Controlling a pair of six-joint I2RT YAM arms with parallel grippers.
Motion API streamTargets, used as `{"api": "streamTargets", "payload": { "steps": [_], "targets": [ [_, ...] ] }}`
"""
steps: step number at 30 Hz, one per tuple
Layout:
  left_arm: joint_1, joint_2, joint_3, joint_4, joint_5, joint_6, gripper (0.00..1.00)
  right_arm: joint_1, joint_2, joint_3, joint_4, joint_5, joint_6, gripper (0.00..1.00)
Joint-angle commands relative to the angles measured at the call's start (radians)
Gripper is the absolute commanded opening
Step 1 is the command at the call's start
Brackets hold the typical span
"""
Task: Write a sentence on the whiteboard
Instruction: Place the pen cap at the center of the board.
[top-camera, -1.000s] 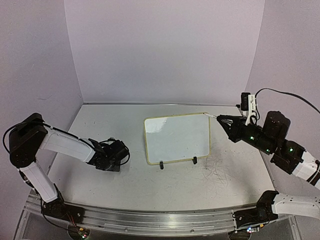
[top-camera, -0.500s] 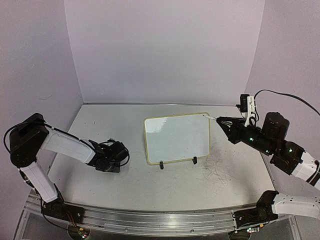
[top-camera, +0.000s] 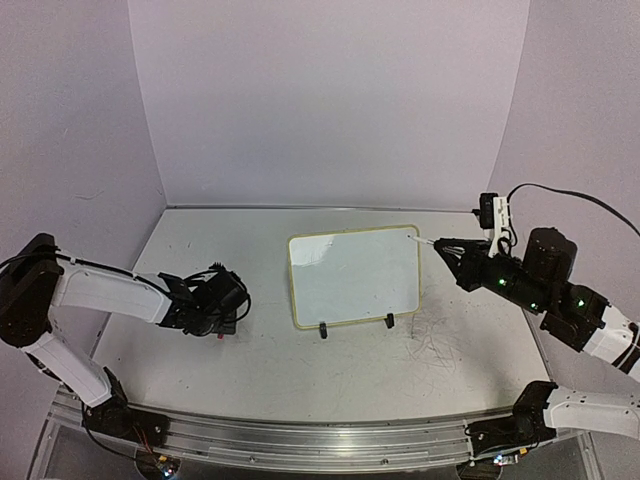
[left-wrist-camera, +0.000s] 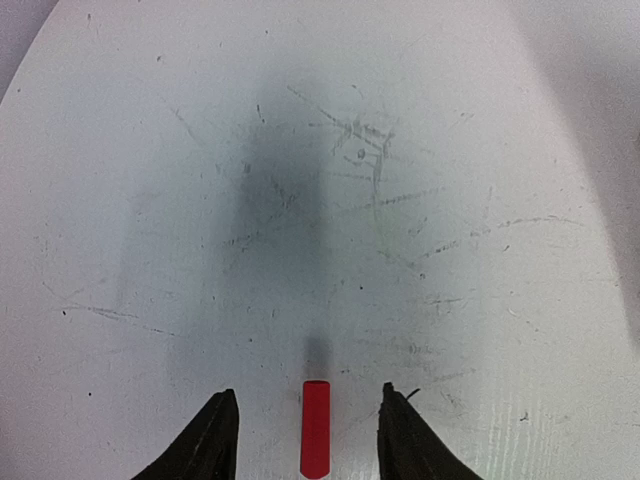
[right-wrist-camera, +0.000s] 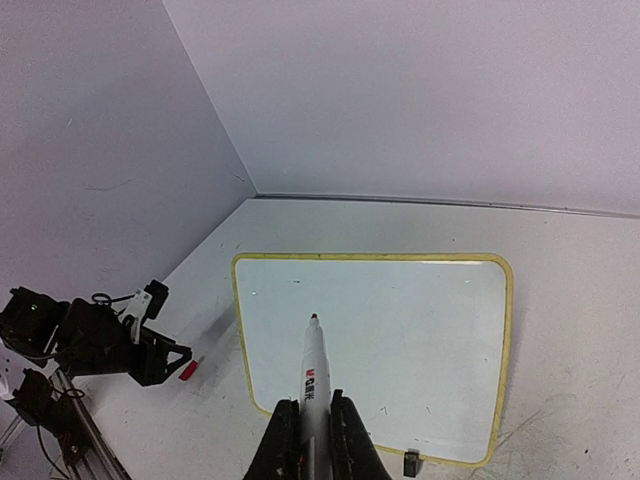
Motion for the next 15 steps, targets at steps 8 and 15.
{"api": "streamTargets", "payload": {
  "steps": [8,15],
  "targets": [
    [0.021,-0.248,0.080,-0.032,-0.007,0.072,0.89,-0.001,-0.006,0.004,0.013,0.065,0.060,0.00],
    [0.133,-0.387,0.108,-0.005,0.221,0.222,0.99,-0.001,-0.006,0.013,0.001,0.141,0.064,0.00]
  ]
}}
